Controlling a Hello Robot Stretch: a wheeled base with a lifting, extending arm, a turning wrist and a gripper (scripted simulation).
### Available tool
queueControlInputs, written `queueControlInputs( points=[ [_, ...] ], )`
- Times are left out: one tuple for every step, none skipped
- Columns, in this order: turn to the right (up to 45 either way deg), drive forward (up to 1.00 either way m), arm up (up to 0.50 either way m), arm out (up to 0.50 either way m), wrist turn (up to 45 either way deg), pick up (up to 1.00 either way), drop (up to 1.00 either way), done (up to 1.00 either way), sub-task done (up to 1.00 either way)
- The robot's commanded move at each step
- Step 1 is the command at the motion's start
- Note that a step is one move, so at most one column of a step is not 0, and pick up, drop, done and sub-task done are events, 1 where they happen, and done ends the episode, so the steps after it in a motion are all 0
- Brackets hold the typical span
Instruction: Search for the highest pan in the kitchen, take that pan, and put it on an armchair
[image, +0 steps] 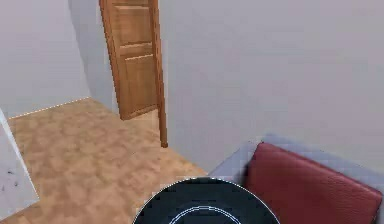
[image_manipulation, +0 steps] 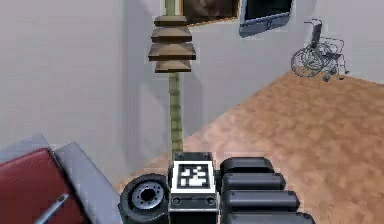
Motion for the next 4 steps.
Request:
queueControlInputs(
  points=[
    [45.0,0.0,0.0,0.0,0.0,0.0,0.0,0.0,0.0],
    [21.0,0.0,0.0,0.0,0.0,0.0,0.0,0.0,0.0],
    [-45.0,0.0,0.0,0.0,0.0,0.0,0.0,0.0,0.0],
    [-45.0,0.0,0.0,0.0,0.0,0.0,0.0,0.0,0.0]
  ],
)
